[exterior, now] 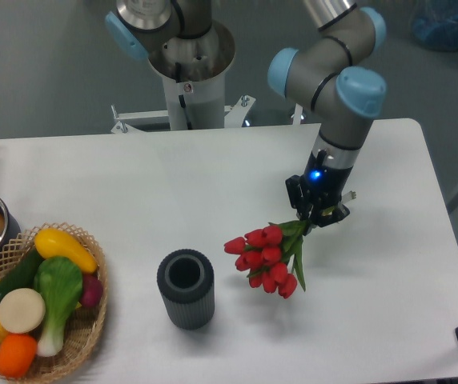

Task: Pick up the flowers from the table
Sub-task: 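Lift the red tulip bunch up off the table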

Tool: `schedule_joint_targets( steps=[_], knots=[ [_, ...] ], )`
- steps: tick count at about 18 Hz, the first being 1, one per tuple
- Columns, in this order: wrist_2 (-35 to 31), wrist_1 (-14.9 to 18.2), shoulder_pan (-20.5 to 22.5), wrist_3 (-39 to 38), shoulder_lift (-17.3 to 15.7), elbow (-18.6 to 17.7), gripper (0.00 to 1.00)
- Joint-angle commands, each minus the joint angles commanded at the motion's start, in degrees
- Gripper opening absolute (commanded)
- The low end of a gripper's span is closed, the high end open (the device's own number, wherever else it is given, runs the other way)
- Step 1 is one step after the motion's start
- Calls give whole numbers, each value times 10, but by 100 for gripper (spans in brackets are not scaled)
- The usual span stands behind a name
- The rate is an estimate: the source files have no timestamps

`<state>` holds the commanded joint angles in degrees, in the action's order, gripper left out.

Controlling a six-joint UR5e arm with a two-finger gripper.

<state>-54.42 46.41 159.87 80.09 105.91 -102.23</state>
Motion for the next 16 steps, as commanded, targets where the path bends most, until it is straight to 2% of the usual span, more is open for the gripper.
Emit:
schedule_joint_targets(
  steps=[3,6,16],
  knots=[
    [72,-1,1,-92,0,60,0],
    [130,-1,3,-145,2,94,0],
    [142,-1,18,-144,2,103,0]
  ],
)
